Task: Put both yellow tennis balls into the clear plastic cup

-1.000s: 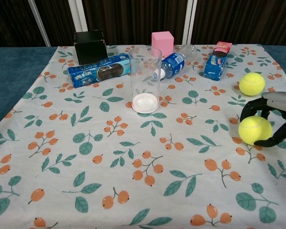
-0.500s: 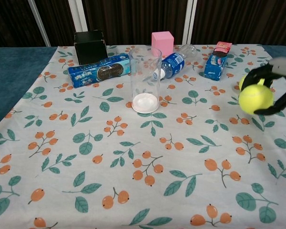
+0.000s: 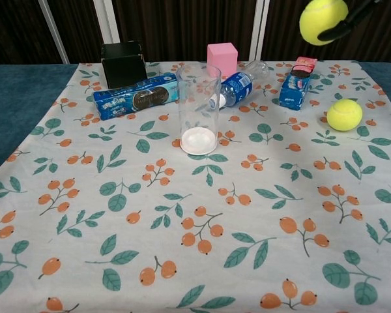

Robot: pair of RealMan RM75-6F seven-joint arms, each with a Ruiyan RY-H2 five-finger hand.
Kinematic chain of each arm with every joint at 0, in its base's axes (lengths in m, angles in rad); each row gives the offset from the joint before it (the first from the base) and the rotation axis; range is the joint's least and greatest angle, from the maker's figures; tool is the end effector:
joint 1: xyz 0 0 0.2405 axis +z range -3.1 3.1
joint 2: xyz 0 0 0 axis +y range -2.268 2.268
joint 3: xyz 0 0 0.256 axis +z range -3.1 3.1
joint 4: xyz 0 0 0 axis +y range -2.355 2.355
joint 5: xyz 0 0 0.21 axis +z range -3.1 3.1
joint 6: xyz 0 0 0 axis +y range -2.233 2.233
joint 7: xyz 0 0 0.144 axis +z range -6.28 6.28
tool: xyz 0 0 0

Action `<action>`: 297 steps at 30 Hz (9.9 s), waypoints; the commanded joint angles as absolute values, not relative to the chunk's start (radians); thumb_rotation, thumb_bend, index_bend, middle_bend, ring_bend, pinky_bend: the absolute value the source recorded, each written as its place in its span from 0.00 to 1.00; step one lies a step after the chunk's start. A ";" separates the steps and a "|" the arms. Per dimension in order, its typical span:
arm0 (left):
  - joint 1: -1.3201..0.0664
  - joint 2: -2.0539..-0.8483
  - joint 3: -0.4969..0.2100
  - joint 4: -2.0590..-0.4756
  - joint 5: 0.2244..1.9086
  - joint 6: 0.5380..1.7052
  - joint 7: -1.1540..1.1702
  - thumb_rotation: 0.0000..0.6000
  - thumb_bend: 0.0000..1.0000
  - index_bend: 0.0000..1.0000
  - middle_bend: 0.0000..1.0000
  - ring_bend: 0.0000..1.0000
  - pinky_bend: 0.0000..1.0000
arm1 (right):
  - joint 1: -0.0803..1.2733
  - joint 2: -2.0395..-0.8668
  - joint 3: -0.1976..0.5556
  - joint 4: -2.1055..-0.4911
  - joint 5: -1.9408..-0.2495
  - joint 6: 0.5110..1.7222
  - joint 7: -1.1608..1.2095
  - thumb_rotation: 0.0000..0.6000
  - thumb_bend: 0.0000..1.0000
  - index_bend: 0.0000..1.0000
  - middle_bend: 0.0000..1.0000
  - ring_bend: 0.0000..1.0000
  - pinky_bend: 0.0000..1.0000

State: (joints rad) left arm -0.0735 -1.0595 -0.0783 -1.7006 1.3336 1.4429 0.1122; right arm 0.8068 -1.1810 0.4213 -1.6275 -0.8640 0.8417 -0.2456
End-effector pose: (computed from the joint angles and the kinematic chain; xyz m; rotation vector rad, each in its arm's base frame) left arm -0.3214 0.1805 0.1764 -1.2806 -0.9339 -0.7501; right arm -0.1176 -0.4133 0.1274 1.6129 -1.0177 1.0672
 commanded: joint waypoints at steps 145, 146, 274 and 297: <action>-0.071 -1.064 -0.100 -1.685 1.297 1.448 0.102 1.00 0.02 0.00 0.00 0.00 0.00 | 0.786 -1.626 0.185 -0.944 -0.773 0.759 -0.182 1.00 0.35 0.18 0.11 0.15 0.00; -0.071 -1.064 -0.100 -1.685 1.296 1.447 0.102 1.00 0.02 0.00 0.00 0.00 0.00 | 0.788 -1.636 0.188 -0.927 -0.779 0.758 -0.181 1.00 0.35 0.18 0.11 0.15 0.00; -0.067 -1.061 -0.084 -1.716 1.307 1.442 0.123 1.00 0.02 0.00 0.00 0.00 0.00 | 0.678 -0.998 0.116 -1.935 -1.096 1.304 -0.313 1.00 0.24 0.23 0.09 0.23 0.00; -0.065 -1.052 -0.071 -1.724 1.338 1.443 0.102 1.00 0.02 0.00 0.00 0.00 0.00 | 0.221 -1.081 -0.100 -1.780 -1.446 1.695 -0.346 1.00 0.24 0.17 0.09 0.17 0.00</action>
State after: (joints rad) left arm -0.0647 -1.0528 -0.0710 -1.7242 1.3373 1.4431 0.1029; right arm 0.2301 -1.0756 -0.0987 -1.7893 -1.4406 1.6940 -0.3533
